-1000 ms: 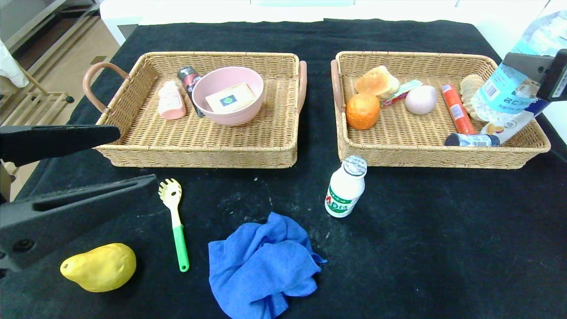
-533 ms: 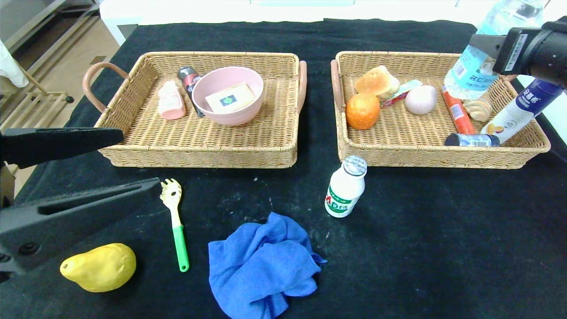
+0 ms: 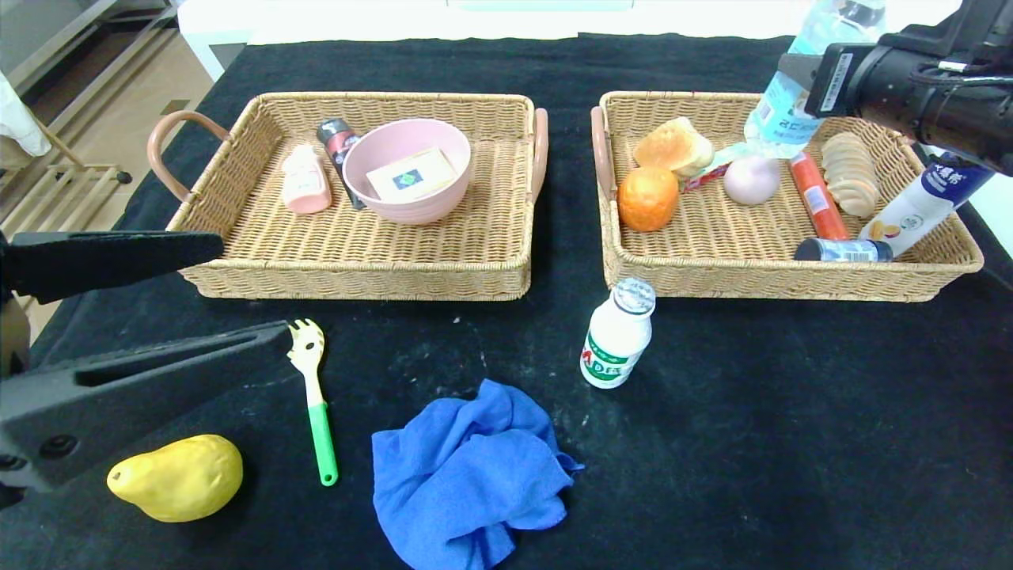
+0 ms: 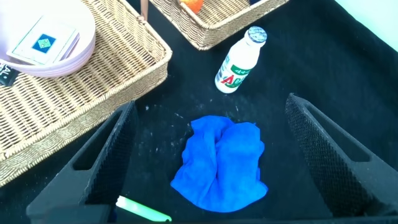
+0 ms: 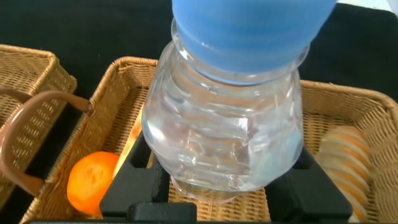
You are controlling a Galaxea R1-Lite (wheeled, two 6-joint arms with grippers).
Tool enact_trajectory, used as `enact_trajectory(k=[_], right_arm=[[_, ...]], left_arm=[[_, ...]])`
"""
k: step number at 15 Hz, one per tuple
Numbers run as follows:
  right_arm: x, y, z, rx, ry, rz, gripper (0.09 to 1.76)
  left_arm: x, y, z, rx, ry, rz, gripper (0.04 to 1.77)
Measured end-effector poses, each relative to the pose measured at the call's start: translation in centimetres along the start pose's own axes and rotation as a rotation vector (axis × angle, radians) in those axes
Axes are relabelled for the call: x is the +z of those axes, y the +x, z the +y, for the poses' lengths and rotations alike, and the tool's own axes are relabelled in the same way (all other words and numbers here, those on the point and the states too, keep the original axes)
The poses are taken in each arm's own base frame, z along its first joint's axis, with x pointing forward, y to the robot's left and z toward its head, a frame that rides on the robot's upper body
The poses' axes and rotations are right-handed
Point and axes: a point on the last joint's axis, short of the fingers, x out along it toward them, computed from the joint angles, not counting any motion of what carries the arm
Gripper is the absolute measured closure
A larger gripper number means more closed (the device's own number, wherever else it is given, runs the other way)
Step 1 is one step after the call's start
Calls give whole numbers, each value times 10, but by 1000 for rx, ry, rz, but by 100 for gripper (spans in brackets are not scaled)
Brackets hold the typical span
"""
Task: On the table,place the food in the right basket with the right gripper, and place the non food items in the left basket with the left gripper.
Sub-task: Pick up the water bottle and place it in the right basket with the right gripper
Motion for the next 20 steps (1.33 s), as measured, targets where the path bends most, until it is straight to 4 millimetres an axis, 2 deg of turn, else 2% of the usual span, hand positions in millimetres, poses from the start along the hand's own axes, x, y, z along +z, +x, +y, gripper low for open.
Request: enact_trajectory(k=[6,13,16,20], right_arm=[[-18,34,11,20,4,-19,97],[-31,50,12,19,4,-13,97],[-31,51,11,20,6,-24,69],[-31,51,11,20,6,-21,47]], left_arm=[[0,0,0,0,0,0,9],[0,0,0,0,0,0,9],[0,0,0,0,0,-1,9],[0,-1,0,0,1,-3,9]])
